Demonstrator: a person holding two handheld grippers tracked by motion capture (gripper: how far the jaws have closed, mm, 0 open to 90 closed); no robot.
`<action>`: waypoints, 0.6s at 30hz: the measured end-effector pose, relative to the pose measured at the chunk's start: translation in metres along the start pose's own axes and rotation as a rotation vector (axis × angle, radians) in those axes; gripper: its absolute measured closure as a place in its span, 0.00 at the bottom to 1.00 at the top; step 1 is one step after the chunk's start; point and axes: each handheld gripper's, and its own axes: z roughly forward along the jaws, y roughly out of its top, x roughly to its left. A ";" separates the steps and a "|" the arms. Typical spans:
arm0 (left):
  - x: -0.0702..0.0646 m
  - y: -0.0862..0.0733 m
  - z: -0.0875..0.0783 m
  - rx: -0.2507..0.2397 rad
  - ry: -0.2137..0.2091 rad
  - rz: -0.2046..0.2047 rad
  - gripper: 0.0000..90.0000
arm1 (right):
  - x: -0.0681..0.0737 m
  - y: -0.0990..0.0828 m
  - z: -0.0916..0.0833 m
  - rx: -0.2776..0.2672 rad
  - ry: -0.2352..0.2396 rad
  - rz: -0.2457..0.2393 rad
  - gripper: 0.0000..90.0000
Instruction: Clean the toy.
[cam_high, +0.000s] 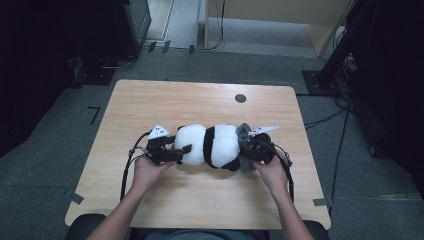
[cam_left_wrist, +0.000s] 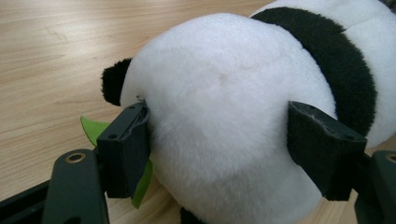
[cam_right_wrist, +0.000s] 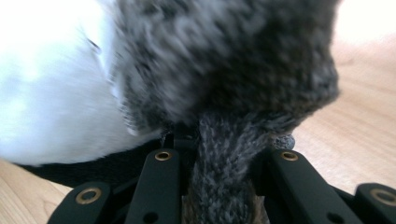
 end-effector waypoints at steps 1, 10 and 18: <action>0.000 0.000 0.000 0.000 0.000 0.001 0.28 | 0.000 0.000 0.003 0.017 0.003 0.007 0.82; 0.000 0.000 0.000 0.000 -0.001 -0.002 0.28 | -0.006 -0.001 0.020 0.080 0.038 0.036 0.82; 0.000 0.000 -0.001 0.004 0.000 0.000 0.28 | -0.012 0.000 0.012 0.067 0.043 0.049 0.82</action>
